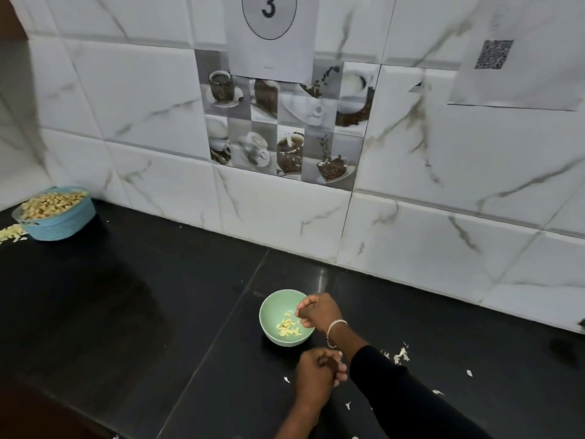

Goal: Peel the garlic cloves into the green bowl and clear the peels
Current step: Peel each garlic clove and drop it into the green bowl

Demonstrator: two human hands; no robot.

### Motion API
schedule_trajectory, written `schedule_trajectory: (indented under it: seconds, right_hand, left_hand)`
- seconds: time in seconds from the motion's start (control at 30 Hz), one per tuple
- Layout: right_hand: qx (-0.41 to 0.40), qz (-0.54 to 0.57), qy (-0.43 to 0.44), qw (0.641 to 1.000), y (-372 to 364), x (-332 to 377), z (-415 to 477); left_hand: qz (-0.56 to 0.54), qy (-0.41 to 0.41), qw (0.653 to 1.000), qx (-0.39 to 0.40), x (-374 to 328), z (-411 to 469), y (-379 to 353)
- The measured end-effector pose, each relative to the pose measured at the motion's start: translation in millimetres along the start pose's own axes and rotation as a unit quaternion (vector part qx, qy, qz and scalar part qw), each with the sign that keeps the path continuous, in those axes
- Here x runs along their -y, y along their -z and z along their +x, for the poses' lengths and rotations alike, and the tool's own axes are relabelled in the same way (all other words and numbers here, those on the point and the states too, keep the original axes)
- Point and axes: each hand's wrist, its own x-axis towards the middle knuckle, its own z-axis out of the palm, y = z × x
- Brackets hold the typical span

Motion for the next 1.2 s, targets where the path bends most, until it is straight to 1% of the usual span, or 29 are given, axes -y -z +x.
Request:
schedule_trajectory:
  seconds: [0.1,0.3,0.53,0.63,0.7,0.77,0.83,0.9,0.97,1.03,1.1,1.2]
  right_hand:
    - [0.004,-0.016,-0.013,1.000,-5,2,8]
    - [0.019,0.010,-0.034,0.999,-4,5,13]
    - [0.017,0.026,-0.004,1.000,16,10,2]
    - [0.019,0.025,0.012,0.999,38,6,-16]
    - [0.017,0.003,0.027,0.999,62,-7,-33]
    - [-0.003,-0.031,0.040,0.999,88,-26,-56]
    - [-0.060,-0.078,0.042,0.994,117,-47,-85]
    - [-0.117,-0.153,0.043,0.980,141,-70,-109]
    - [-0.144,-0.192,0.019,0.971,158,-91,-125]
    - [-0.156,-0.197,-0.005,0.968,172,-108,-139]
    - [-0.148,-0.201,-0.021,0.968,183,-123,-151]
    - [-0.157,-0.139,-0.044,0.977,192,-139,-170]
  left_hand:
    - [-0.002,-0.009,1.000,0.002,-5,1,2]
    - [-0.021,0.004,1.000,-0.011,0,7,3]
    - [-0.020,0.003,1.000,-0.008,-1,2,-4]
    - [-0.007,-0.002,1.000,-0.006,0,3,-8]
    - [-0.001,0.002,1.000,-0.010,2,4,-11]
    - [0.006,0.009,1.000,-0.020,6,4,-16]
    - [0.018,0.008,0.999,-0.025,10,3,-27]
    - [0.043,0.003,0.999,-0.028,14,1,-42]
    - [0.070,-0.003,0.997,-0.025,18,1,-58]
    - [0.088,-0.012,0.996,-0.001,20,0,-76]
    - [0.110,-0.018,0.993,0.030,23,-1,-94]
    - [0.132,-0.031,0.989,0.055,27,-4,-114]
